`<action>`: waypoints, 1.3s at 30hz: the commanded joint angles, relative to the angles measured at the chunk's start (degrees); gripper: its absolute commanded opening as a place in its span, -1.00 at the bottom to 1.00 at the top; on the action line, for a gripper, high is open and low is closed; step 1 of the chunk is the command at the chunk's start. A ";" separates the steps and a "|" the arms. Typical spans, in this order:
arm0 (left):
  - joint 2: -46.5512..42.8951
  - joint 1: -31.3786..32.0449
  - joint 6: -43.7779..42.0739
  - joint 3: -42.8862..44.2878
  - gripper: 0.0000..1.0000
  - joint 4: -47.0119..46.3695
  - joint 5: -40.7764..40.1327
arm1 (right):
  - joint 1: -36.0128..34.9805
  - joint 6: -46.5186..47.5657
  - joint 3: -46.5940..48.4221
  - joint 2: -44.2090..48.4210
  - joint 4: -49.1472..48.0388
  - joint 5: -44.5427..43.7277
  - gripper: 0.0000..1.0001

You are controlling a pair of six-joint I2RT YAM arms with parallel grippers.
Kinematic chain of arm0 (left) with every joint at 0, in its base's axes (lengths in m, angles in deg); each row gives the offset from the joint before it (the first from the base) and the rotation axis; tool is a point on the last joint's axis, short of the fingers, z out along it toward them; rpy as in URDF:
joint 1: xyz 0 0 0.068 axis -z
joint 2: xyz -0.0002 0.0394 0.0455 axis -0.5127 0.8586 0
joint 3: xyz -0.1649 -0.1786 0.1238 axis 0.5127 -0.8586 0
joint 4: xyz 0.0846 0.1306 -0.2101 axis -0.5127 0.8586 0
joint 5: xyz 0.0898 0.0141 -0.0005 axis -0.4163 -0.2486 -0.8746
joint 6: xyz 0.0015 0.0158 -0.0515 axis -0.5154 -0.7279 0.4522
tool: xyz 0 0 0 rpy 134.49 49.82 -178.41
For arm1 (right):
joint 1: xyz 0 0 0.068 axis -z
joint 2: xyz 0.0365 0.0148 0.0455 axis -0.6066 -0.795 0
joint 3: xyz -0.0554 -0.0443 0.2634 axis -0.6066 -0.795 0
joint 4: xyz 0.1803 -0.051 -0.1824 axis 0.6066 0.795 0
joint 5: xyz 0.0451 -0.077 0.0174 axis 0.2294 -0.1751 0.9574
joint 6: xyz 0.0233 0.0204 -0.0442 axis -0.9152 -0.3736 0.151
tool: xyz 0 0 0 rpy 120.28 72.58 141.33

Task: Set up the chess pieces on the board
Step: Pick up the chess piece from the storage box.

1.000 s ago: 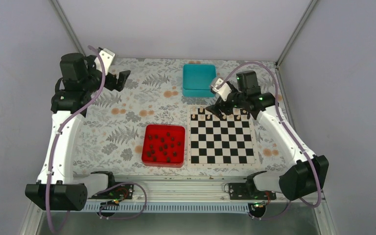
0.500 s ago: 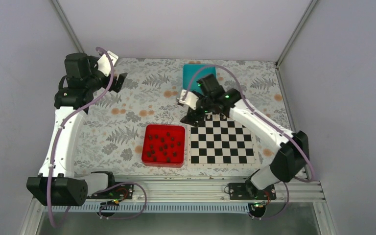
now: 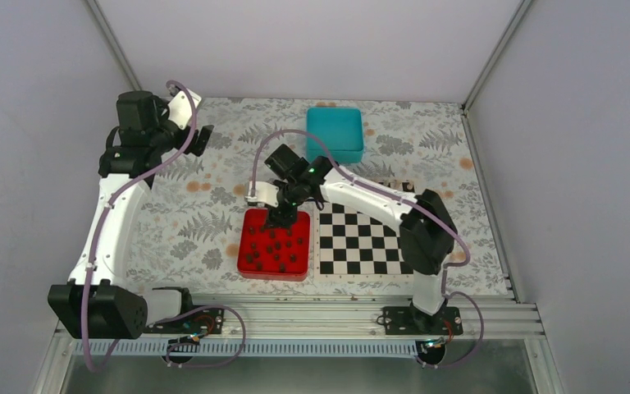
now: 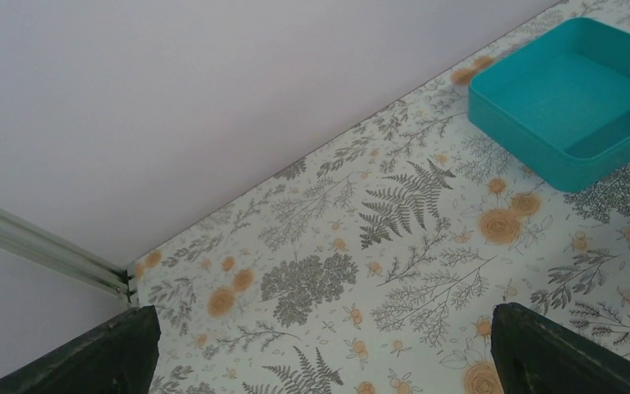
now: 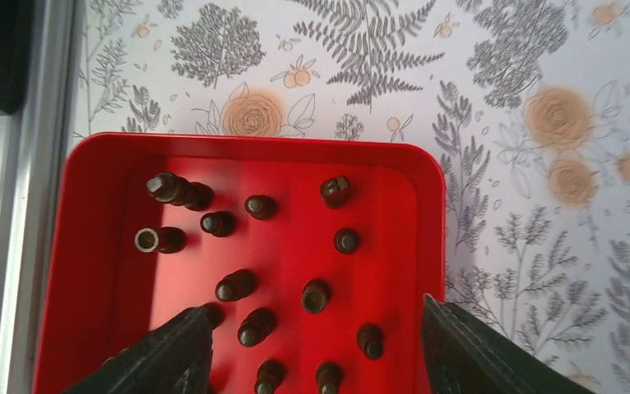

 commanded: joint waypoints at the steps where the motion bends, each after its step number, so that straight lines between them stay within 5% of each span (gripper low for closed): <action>1: -0.86 -0.38 -0.98 -1.06 1.00 -1.84 -1.06 | -0.92 0.26 2.63 -3.43 -0.91 0.76 0.27; 18: -1.02 -0.34 -1.16 -4.77 1.00 -4.60 -1.48 | -3.93 0.05 6.93 -13.42 -2.65 1.64 -0.14; 39: -2.10 -0.34 -1.50 -7.55 1.00 -5.99 -2.87 | -4.96 -1.05 11.20 -19.02 -5.16 0.26 -0.13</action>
